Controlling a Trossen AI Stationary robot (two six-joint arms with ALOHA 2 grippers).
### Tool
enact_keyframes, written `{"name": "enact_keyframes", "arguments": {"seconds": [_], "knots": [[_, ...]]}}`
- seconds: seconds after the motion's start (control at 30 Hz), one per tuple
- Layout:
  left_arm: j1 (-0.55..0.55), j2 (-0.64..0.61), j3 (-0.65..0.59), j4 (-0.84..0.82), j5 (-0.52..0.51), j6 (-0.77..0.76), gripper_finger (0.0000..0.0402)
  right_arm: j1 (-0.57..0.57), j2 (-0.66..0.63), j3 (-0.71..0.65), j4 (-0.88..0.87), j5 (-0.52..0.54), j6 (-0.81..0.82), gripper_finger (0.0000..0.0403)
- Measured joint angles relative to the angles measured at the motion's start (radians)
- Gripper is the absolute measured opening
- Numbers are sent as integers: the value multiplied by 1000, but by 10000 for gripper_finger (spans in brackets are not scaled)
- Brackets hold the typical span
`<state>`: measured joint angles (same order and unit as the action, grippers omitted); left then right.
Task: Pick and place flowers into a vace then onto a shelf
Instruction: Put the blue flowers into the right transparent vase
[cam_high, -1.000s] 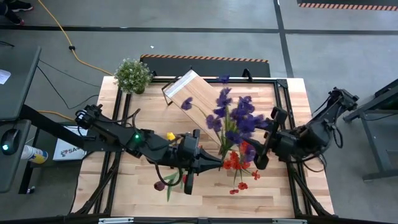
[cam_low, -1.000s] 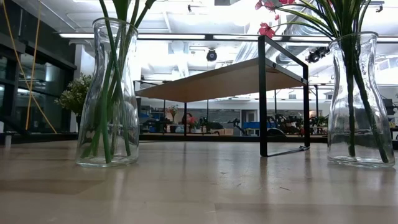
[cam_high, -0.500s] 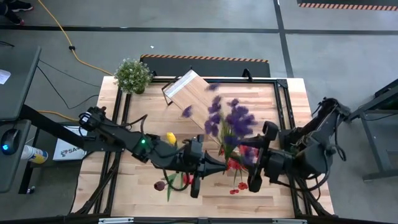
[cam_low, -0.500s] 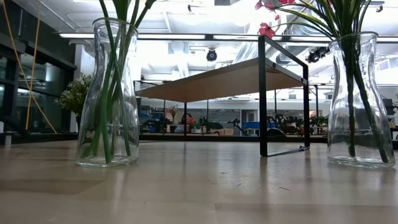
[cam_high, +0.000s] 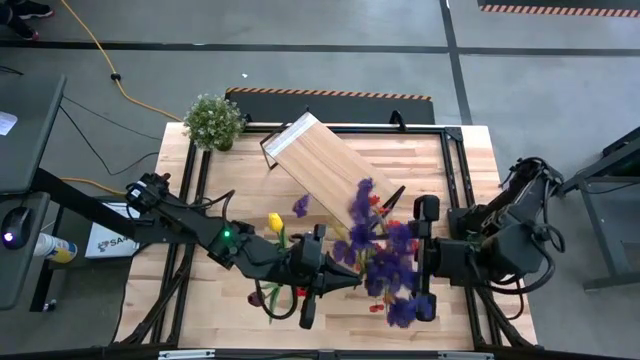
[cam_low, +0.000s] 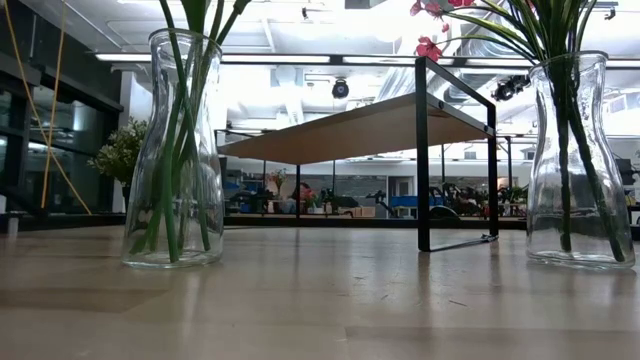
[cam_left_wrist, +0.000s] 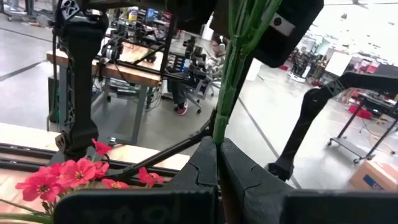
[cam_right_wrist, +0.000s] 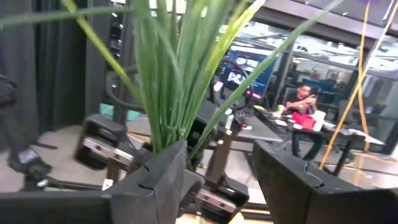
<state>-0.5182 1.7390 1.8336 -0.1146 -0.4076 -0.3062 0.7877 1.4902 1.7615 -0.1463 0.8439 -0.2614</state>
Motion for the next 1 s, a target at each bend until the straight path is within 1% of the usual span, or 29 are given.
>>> {"name": "enact_keyframes", "arguments": {"seconds": [0.2,0.4,0.63,0.8,1.0], "knots": [[0,0,0,-1,-2,14,31,28,0,0,-16,-12,50,181],[1,-8,0,13,-14,19,31,55,-1,-1,-65,38,78,181],[1,-8,0,19,-3,24,31,39,-1,-1,-61,6,110,182],[1,-8,0,18,5,21,31,-8,-1,-1,-60,-99,167,182],[1,-8,0,12,4,13,31,-57,-1,-1,-39,-201,169,182]]}}
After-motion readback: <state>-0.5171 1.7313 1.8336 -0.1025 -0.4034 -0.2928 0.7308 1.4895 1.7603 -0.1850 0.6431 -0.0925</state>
